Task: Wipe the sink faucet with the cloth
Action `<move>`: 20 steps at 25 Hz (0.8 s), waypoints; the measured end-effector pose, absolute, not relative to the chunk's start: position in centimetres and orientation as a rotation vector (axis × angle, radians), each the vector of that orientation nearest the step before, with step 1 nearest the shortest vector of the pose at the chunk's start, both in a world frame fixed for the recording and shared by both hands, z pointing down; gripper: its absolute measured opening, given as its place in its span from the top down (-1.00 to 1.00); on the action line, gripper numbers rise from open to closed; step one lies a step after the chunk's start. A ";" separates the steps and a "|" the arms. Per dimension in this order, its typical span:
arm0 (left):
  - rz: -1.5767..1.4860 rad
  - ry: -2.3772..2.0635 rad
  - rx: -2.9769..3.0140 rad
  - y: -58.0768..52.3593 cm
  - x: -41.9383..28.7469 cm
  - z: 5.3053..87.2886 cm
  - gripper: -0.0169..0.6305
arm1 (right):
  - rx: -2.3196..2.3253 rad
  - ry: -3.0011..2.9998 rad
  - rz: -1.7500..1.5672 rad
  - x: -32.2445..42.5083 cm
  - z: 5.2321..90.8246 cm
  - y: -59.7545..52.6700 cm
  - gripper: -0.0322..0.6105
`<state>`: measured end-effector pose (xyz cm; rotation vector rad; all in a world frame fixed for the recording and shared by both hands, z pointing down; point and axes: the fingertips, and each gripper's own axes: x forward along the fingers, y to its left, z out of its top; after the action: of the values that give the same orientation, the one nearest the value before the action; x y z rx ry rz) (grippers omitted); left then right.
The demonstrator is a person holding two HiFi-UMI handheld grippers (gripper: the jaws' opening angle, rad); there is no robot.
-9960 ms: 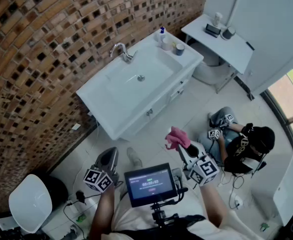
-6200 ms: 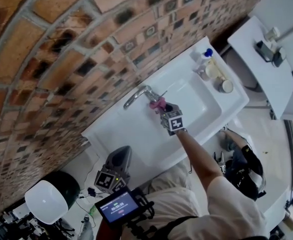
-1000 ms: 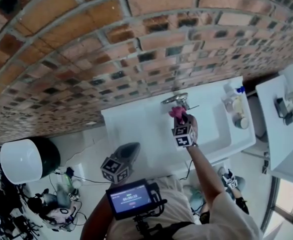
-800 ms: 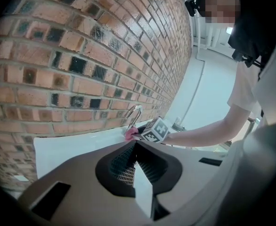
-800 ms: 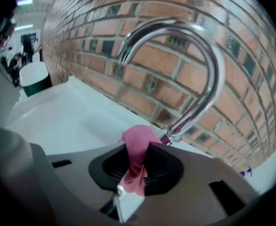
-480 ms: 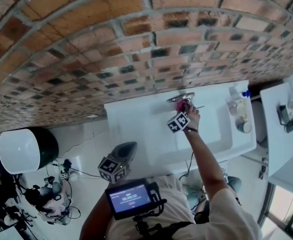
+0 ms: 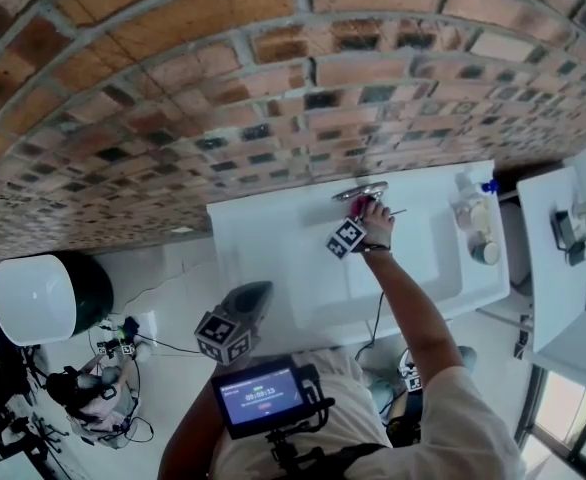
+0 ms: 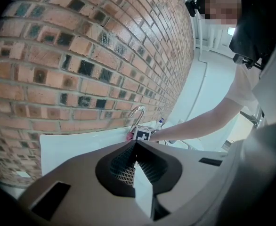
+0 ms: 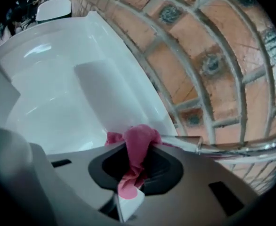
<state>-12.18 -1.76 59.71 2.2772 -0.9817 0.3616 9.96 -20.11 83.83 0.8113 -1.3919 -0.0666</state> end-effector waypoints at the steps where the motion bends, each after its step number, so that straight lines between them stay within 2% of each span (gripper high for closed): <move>1: 0.360 -0.984 2.278 -1.7 -12.3 59.7 0.97 | 0.795 -1.382 -0.082 10.0 84.0 -20.1 0.64; 9: 0.343 -1.006 2.280 -1.4 -13.2 59.0 0.97 | 0.898 -1.525 -0.026 10.7 80.5 -20.2 0.63; 20: 0.344 -1.012 2.281 -1.4 -13.2 58.8 0.97 | 1.096 -1.610 0.219 14.5 75.8 -20.5 0.64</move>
<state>-13.23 -1.45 58.83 2.2807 -1.0121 0.3440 14.54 -20.48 75.82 1.0956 -1.6104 0.2193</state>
